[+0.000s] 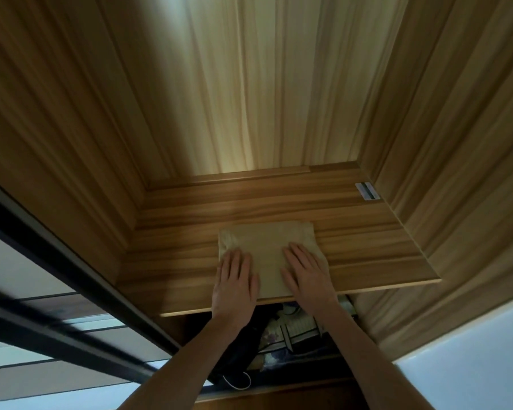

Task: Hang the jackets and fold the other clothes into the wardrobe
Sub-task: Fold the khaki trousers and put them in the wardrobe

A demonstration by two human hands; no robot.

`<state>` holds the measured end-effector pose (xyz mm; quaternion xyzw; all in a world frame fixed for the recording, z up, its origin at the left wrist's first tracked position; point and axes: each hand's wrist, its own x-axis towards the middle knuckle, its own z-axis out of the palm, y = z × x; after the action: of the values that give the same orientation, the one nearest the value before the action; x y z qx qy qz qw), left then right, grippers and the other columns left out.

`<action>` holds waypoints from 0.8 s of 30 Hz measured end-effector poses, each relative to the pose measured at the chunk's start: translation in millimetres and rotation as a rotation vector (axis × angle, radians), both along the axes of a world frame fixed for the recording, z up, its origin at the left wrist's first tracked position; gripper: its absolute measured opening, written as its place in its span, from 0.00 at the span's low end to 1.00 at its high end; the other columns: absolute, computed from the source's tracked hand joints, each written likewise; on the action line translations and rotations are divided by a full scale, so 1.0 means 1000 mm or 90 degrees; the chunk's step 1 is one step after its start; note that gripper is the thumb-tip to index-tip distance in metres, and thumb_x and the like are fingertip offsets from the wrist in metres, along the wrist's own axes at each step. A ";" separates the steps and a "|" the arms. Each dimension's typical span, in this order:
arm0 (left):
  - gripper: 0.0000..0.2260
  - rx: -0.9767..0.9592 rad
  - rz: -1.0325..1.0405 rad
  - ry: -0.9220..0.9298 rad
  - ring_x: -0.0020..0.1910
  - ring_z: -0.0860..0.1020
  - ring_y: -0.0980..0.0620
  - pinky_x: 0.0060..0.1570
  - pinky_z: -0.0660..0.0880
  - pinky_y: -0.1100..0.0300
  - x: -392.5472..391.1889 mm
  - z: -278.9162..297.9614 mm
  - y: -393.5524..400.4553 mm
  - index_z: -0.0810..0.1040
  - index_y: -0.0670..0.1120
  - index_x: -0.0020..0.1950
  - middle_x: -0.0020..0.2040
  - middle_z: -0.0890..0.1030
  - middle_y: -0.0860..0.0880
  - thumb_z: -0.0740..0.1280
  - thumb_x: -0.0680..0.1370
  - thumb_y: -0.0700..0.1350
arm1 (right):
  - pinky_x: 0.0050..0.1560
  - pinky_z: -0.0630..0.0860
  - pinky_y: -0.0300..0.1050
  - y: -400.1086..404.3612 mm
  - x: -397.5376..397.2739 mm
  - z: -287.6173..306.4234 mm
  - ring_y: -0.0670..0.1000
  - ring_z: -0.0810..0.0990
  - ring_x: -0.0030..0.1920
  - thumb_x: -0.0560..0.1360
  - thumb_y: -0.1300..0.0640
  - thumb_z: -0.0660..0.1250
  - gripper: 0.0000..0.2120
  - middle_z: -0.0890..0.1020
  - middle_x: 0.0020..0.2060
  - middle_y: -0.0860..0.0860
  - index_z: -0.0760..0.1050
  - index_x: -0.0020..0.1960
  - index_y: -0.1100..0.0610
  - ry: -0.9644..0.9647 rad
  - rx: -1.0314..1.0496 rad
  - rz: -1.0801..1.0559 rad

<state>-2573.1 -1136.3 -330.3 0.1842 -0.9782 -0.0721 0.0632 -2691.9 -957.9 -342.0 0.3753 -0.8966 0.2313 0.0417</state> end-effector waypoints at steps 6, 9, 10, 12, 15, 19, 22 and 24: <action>0.26 -0.003 -0.100 0.036 0.82 0.61 0.46 0.82 0.53 0.48 0.021 0.033 -0.006 0.65 0.43 0.81 0.80 0.68 0.43 0.46 0.87 0.54 | 0.81 0.59 0.55 0.005 0.037 0.039 0.54 0.63 0.81 0.86 0.48 0.60 0.27 0.68 0.79 0.55 0.65 0.81 0.61 -0.068 -0.088 -0.061; 0.25 0.000 -0.123 0.105 0.78 0.67 0.44 0.79 0.62 0.46 0.040 0.055 -0.007 0.70 0.41 0.78 0.76 0.73 0.42 0.49 0.87 0.53 | 0.79 0.65 0.58 0.008 0.067 0.059 0.56 0.66 0.79 0.85 0.52 0.64 0.27 0.69 0.78 0.57 0.65 0.80 0.63 -0.037 -0.122 -0.090; 0.25 0.005 -0.131 0.120 0.78 0.69 0.44 0.78 0.63 0.46 0.046 0.063 -0.008 0.70 0.41 0.77 0.76 0.74 0.42 0.50 0.87 0.53 | 0.79 0.64 0.56 0.009 0.077 0.066 0.55 0.66 0.80 0.85 0.50 0.63 0.27 0.69 0.78 0.57 0.65 0.80 0.62 -0.027 -0.122 -0.106; 0.25 0.022 -0.149 0.158 0.77 0.70 0.44 0.78 0.65 0.44 0.058 0.079 -0.011 0.71 0.41 0.77 0.75 0.74 0.42 0.51 0.87 0.53 | 0.81 0.60 0.53 0.011 0.099 0.082 0.52 0.62 0.81 0.86 0.45 0.58 0.29 0.67 0.80 0.54 0.63 0.81 0.60 -0.006 -0.110 -0.148; 0.26 0.081 -0.181 0.202 0.76 0.70 0.44 0.77 0.66 0.43 0.071 0.102 -0.017 0.70 0.42 0.78 0.76 0.74 0.43 0.50 0.86 0.55 | 0.82 0.56 0.52 0.014 0.138 0.106 0.50 0.58 0.83 0.86 0.41 0.54 0.30 0.65 0.81 0.51 0.61 0.83 0.57 0.029 -0.094 -0.249; 0.28 0.135 -0.281 0.213 0.79 0.67 0.45 0.78 0.65 0.43 0.086 0.125 -0.020 0.68 0.42 0.80 0.78 0.71 0.43 0.49 0.86 0.57 | 0.82 0.57 0.56 0.026 0.203 0.128 0.50 0.58 0.83 0.86 0.42 0.54 0.29 0.66 0.81 0.50 0.63 0.82 0.56 0.051 -0.113 -0.440; 0.27 0.169 -0.386 0.224 0.80 0.65 0.47 0.77 0.66 0.43 0.102 0.131 -0.009 0.66 0.43 0.80 0.79 0.70 0.44 0.50 0.87 0.58 | 0.82 0.57 0.57 0.039 0.254 0.139 0.51 0.59 0.83 0.86 0.43 0.56 0.29 0.67 0.80 0.52 0.65 0.81 0.58 0.070 -0.114 -0.576; 0.26 0.195 -0.451 0.218 0.81 0.62 0.49 0.79 0.63 0.44 0.113 0.133 0.005 0.65 0.44 0.81 0.80 0.68 0.46 0.53 0.87 0.56 | 0.82 0.57 0.58 0.045 0.288 0.146 0.52 0.59 0.83 0.85 0.42 0.55 0.30 0.67 0.80 0.52 0.65 0.81 0.59 0.074 -0.112 -0.654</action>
<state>-2460.3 -1131.4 -197.2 -0.1710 -0.9343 -0.2638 0.1683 -2404.1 -913.1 -195.5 -0.1058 -0.9385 0.2340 0.2308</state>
